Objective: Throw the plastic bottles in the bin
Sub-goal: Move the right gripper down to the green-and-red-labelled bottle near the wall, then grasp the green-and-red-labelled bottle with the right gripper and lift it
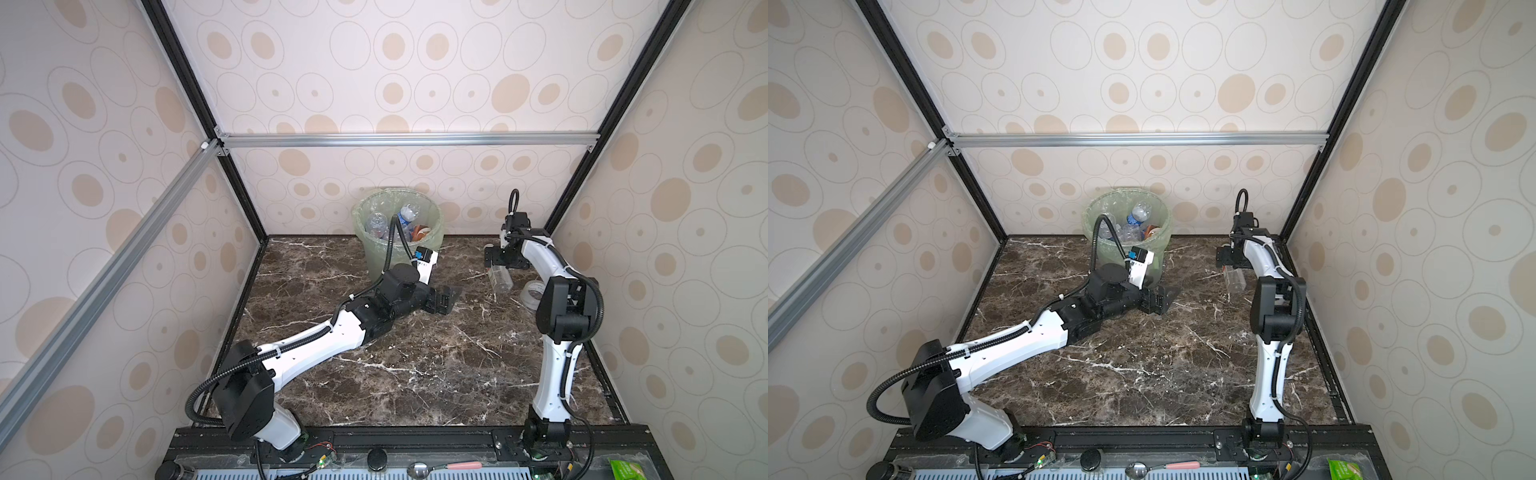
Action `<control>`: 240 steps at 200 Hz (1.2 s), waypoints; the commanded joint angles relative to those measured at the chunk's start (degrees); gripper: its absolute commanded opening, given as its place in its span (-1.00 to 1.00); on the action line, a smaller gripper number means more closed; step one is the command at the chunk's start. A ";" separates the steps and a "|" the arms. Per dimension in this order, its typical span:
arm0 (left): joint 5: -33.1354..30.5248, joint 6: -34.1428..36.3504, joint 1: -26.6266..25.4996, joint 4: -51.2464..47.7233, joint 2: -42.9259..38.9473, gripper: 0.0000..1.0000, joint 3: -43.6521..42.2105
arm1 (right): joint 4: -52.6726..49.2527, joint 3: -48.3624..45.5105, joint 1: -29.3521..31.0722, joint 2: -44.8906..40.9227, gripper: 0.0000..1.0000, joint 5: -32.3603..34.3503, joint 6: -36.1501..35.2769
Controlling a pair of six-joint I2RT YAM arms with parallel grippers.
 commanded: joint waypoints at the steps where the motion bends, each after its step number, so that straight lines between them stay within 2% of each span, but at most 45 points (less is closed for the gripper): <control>1: -0.79 1.30 -0.47 -0.56 0.78 0.98 2.57 | -3.94 2.21 -0.12 2.38 1.00 -1.58 -0.61; 14: -0.60 1.20 -0.40 -0.82 1.13 0.98 3.02 | -4.28 2.20 -0.01 3.11 1.00 -2.18 -0.52; 25: -0.51 1.11 -0.45 -1.19 1.46 0.97 3.48 | -4.29 1.85 0.02 3.57 0.92 -2.67 -0.56; 46: -0.97 0.94 -0.47 -1.52 1.23 0.97 3.89 | -5.19 1.77 0.58 4.47 0.66 -4.24 -0.79; 105: -2.00 0.15 -0.39 -1.14 -0.69 0.97 1.26 | -5.22 -3.35 4.85 2.63 0.06 -0.69 -0.38; 141: -1.99 0.16 -0.08 -0.78 -2.69 0.98 -0.04 | -2.53 -12.01 7.85 -2.01 -0.04 -1.60 1.93; 177: -3.66 0.35 1.59 -0.80 -6.58 0.98 -3.27 | -0.10 -22.01 12.11 -9.11 -0.03 -0.89 4.25; 213: -2.93 -0.11 5.28 -1.13 -10.94 0.98 -6.65 | 2.30 -32.07 16.90 -17.44 -0.02 -3.98 7.32; 240: -2.29 -0.55 7.47 -0.56 -13.47 0.98 -9.38 | 2.75 -38.78 20.20 -22.12 0.06 -5.62 9.15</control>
